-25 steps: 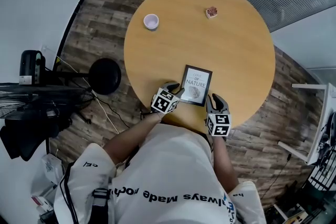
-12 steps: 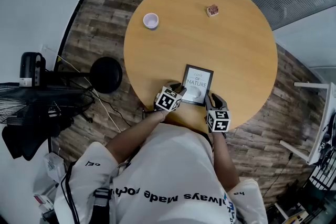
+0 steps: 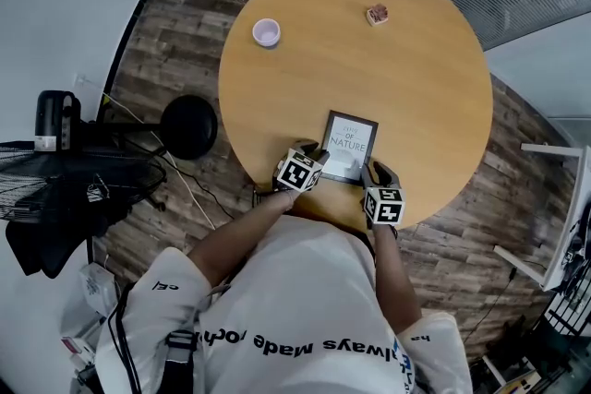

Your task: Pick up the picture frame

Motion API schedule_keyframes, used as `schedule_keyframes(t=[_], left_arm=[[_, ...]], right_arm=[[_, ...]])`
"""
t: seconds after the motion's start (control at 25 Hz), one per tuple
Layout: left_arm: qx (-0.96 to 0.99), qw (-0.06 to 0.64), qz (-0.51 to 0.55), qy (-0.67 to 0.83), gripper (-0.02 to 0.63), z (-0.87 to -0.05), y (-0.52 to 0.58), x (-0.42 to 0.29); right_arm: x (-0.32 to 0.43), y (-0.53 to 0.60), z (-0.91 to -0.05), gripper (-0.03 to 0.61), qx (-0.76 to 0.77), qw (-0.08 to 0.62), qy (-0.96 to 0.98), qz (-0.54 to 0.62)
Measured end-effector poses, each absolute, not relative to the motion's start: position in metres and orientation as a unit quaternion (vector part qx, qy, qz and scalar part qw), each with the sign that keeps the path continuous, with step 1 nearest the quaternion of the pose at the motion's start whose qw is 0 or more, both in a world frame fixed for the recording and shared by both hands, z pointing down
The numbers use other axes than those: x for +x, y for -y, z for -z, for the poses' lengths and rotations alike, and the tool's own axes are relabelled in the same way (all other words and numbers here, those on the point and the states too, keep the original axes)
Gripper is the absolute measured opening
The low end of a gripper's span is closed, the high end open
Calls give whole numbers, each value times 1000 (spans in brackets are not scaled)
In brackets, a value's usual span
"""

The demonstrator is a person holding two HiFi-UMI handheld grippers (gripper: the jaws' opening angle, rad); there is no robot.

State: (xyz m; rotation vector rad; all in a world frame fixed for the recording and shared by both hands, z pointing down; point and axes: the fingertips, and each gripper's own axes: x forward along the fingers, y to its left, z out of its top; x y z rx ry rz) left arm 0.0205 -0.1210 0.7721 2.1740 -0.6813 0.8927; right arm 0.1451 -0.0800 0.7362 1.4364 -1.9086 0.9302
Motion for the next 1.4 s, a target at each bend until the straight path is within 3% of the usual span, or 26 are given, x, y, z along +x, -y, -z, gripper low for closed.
schedule_keyframes(t=[1.4], left_arm=[[826, 328, -364, 279, 129, -785, 129, 26]], right_arm=[[145, 82, -788, 122, 526, 278, 692, -409]])
